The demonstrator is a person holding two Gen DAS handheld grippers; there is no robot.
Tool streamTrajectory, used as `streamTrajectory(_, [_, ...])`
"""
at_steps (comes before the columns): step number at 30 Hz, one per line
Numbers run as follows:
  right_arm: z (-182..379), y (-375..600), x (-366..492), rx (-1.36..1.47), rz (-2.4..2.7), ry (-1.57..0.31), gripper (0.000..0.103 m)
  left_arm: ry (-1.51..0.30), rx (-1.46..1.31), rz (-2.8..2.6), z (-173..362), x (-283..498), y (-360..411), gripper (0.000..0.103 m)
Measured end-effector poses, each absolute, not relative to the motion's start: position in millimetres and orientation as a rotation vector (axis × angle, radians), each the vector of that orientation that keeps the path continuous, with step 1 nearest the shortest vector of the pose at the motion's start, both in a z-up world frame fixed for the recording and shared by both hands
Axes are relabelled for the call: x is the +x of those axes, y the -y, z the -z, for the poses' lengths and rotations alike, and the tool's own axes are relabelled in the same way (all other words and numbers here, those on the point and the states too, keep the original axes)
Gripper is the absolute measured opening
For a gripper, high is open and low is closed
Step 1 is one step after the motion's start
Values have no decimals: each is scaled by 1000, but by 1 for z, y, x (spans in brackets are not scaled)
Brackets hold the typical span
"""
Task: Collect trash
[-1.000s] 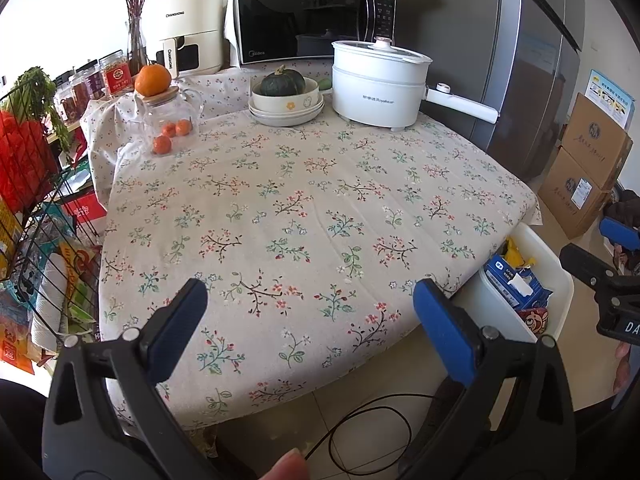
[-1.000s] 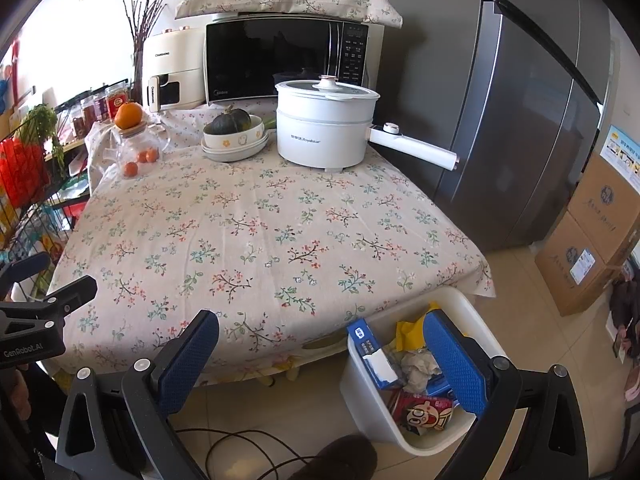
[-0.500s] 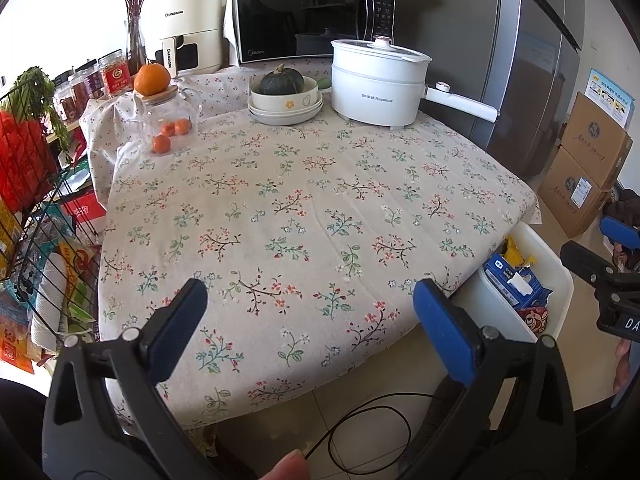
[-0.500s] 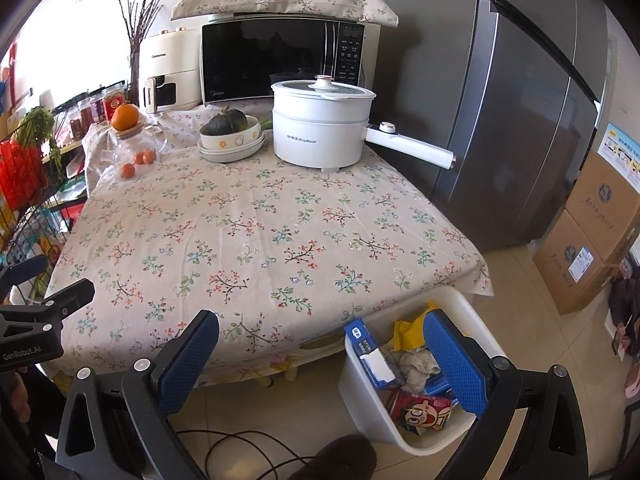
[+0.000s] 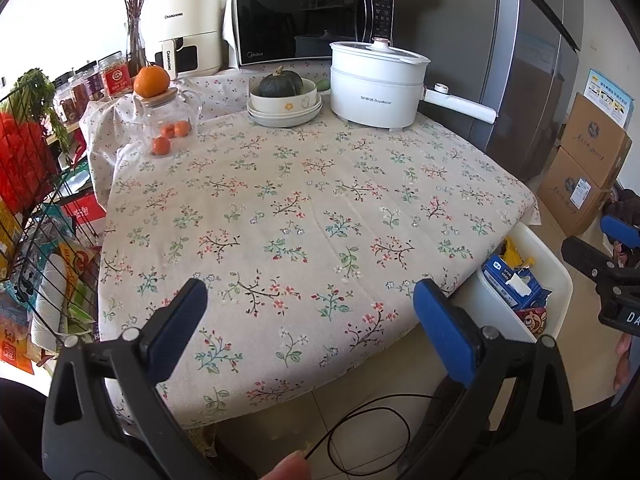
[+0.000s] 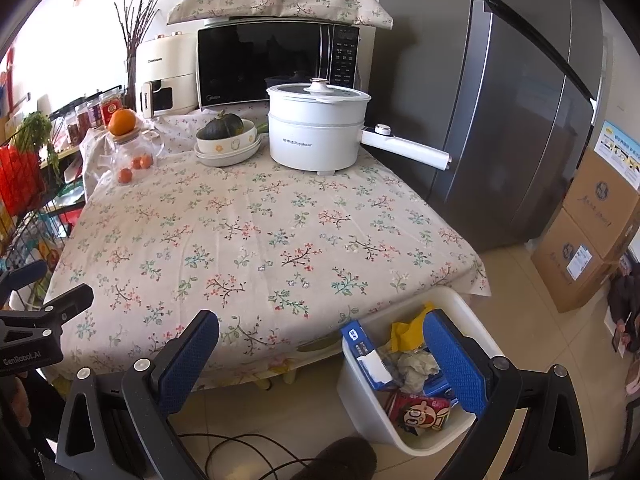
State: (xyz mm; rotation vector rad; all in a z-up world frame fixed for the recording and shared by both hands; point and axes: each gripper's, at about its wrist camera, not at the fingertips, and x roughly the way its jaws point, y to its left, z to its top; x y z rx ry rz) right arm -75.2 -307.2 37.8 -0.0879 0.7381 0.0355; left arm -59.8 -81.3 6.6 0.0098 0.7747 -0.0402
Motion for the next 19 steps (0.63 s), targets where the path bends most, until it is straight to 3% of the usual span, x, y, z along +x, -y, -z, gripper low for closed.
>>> streamTrajectory(19, [-39,308,-74,-89,-38,-730,103,-781,-5,64,-11,-57,78,102])
